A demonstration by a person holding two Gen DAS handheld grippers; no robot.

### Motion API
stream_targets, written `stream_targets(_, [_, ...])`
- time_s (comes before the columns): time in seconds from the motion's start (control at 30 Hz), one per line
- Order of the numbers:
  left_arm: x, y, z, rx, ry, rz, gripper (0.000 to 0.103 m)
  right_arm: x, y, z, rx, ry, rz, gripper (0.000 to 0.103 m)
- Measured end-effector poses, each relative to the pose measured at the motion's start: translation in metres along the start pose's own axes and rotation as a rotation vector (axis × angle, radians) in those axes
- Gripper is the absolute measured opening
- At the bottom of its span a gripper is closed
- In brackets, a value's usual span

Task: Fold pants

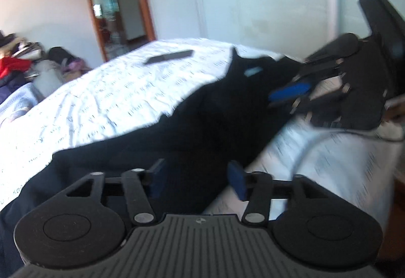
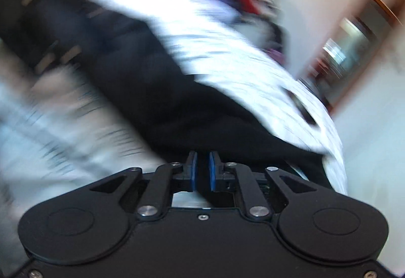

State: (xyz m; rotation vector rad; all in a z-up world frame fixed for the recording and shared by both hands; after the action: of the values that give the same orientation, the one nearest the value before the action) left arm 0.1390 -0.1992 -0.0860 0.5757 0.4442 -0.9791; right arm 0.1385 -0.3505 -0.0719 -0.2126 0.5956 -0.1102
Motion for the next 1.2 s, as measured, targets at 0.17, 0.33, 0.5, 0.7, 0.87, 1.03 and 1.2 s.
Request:
stream_targets(0.17, [0.048, -0.024, 0.023, -0.053, 0.026, -0.031, 0.064, 0.033, -0.097, 0.012, 0.493, -0.039, -0.038, 0.016])
stream_targets(0.33, [0.065, -0.060, 0.033, 0.004, 0.011, -0.057, 0.073, 0.078, -0.169, 0.020, 0.816, -0.050, -0.039, 0.041])
stream_targets(0.5, [0.078, -0.084, 0.036, 0.132, -0.003, 0.027, 0.076, 0.115, -0.199, 0.022, 0.928, -0.015, -0.066, 0.041])
stream_targets(0.7, [0.080, -0.092, 0.034, 0.157, 0.002, 0.010, 0.078, 0.162, -0.213, 0.006, 1.016, 0.119, -0.110, 0.031])
stream_targets(0.87, [0.079, -0.087, 0.038, 0.179, -0.014, 0.038, 0.079, 0.137, -0.217, 0.013, 1.050, 0.040, -0.093, 0.006])
stream_targets(1.03, [0.082, -0.085, 0.048, 0.163, -0.031, 0.036, 0.079, 0.078, -0.223, 0.028, 1.065, -0.078, -0.083, 0.006])
stream_targets(1.2, [0.085, -0.091, 0.053, 0.189, -0.052, 0.057, 0.078, 0.038, -0.229, 0.038, 1.054, -0.150, -0.091, 0.006])
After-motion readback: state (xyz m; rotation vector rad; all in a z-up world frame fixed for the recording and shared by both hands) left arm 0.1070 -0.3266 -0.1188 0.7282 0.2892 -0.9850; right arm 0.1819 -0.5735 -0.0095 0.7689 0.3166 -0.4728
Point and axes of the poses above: each gripper's, at about its wrist camera, not at the fingertips, and x roughly the way its jaws point, y to its left, z to its top, the point moved 10 cm from there along x, roughly the way its jaws point, and after that the axes turned 6 degrees about x, right-handed, at the moved point
